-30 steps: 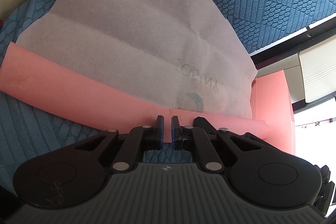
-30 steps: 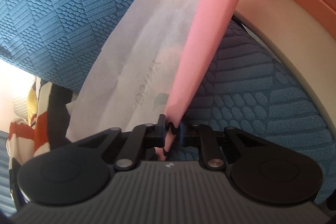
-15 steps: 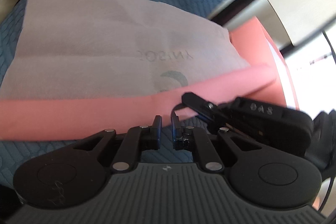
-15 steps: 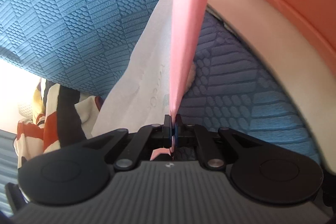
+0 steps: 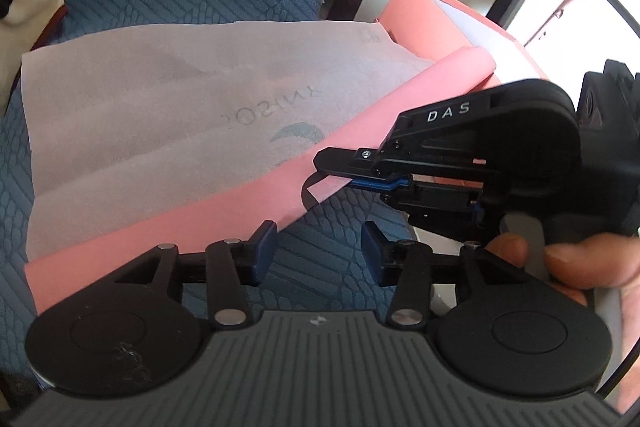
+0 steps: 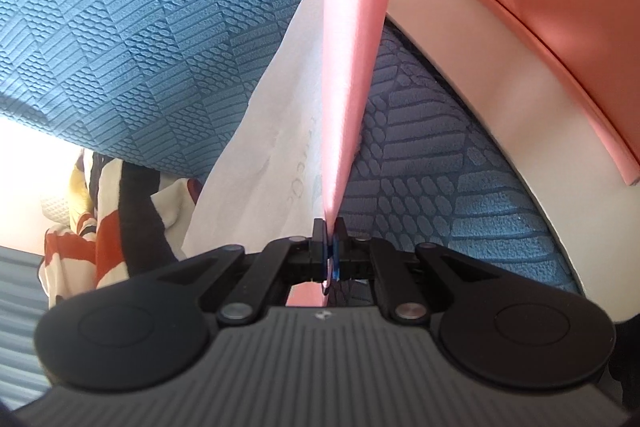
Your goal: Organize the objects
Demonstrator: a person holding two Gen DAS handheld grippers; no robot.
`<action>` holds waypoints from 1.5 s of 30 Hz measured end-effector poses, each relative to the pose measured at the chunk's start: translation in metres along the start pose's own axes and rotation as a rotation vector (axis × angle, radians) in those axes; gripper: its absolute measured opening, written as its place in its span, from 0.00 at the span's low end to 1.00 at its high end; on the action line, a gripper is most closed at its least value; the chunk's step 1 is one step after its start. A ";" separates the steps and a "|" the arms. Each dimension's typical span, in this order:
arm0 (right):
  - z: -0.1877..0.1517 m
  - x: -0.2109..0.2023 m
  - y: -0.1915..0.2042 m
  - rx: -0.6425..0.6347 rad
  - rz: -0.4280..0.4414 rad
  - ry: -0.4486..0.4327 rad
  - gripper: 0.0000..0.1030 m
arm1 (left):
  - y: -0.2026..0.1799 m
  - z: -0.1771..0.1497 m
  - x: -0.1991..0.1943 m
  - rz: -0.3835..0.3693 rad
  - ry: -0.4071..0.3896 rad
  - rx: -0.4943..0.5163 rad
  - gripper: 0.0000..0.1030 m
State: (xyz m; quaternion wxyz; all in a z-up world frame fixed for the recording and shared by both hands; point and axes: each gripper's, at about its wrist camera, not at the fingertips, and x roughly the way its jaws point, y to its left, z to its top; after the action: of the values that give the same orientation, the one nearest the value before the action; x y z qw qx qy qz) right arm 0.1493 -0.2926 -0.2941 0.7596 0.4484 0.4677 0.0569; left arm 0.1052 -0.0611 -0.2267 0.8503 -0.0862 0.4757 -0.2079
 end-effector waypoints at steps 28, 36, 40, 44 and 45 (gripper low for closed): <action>0.008 -0.007 -0.004 0.016 0.001 -0.026 0.09 | -0.004 -0.003 0.008 0.172 -0.034 0.204 0.12; 0.011 -0.012 0.003 -0.057 -0.050 -0.089 0.11 | 0.019 0.003 -0.003 -0.036 -0.020 -0.051 0.09; 0.011 -0.008 0.008 -0.080 -0.105 -0.115 0.17 | 0.040 0.002 0.005 -0.117 0.001 -0.226 0.09; 0.013 -0.007 0.007 -0.061 -0.075 -0.107 0.20 | 0.061 -0.002 0.014 -0.182 0.014 -0.408 0.09; 0.013 -0.006 0.009 -0.065 -0.075 -0.106 0.20 | 0.066 -0.005 0.017 -0.201 0.020 -0.454 0.09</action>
State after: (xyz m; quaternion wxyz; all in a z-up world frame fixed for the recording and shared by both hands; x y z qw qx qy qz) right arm 0.1588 -0.2980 -0.2817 0.7991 0.4079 0.4412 0.0200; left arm 0.1268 -0.0091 -0.2648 0.7795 -0.3200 0.5075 -0.1798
